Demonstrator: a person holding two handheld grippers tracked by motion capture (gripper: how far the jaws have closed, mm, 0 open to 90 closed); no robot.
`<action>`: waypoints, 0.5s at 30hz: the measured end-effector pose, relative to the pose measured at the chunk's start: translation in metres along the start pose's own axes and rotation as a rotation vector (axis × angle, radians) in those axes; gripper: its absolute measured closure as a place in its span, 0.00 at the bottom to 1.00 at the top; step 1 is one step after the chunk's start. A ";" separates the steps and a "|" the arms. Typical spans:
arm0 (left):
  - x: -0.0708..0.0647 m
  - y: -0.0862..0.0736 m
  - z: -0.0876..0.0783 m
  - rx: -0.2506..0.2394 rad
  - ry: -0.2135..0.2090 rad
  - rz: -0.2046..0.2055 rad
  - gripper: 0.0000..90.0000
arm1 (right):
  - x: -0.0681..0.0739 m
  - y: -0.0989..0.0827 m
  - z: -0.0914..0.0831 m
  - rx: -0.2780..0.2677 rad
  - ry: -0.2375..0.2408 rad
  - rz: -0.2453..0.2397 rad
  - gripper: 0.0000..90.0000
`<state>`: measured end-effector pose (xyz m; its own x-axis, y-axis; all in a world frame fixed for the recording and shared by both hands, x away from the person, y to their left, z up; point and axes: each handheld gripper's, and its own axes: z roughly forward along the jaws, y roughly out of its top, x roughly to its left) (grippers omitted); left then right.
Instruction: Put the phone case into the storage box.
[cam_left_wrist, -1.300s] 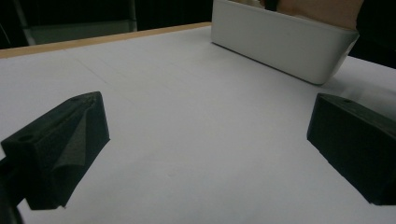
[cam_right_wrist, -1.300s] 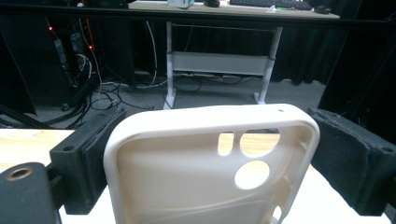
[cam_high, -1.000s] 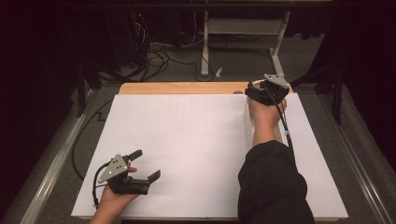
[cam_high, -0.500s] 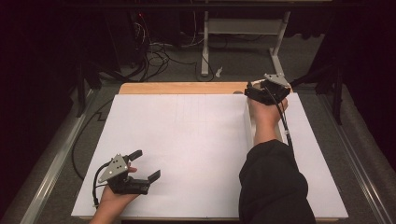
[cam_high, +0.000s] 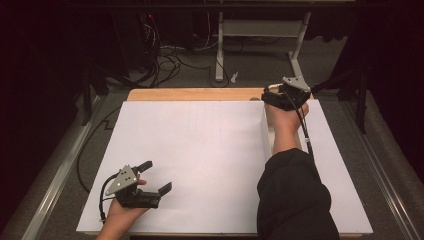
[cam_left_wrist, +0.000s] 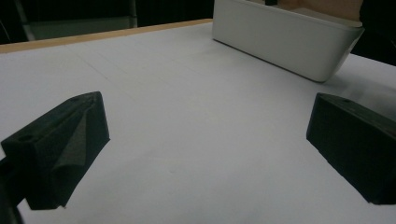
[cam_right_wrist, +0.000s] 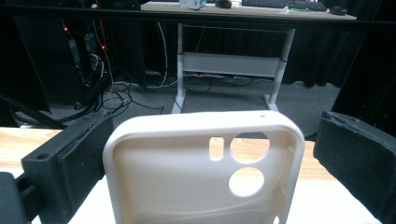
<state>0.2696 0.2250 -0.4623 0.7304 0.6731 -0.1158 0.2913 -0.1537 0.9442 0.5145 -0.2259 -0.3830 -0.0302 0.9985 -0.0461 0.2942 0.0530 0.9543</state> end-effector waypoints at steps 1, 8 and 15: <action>0.000 0.000 0.000 -0.001 0.000 0.000 0.01 | 0.000 0.001 0.000 -0.001 -0.001 0.000 0.00; 0.000 0.000 0.000 -0.003 0.000 -0.002 0.01 | 0.000 0.004 -0.002 -0.008 -0.005 -0.001 0.00; 0.000 0.000 0.000 -0.001 0.000 -0.001 0.01 | -0.001 0.008 -0.008 -0.014 0.007 -0.001 0.00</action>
<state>0.2695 0.2246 -0.4620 0.7302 0.6731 -0.1171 0.2913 -0.1518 0.9445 0.5088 -0.2267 -0.3732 -0.0374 0.9983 -0.0454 0.2809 0.0541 0.9582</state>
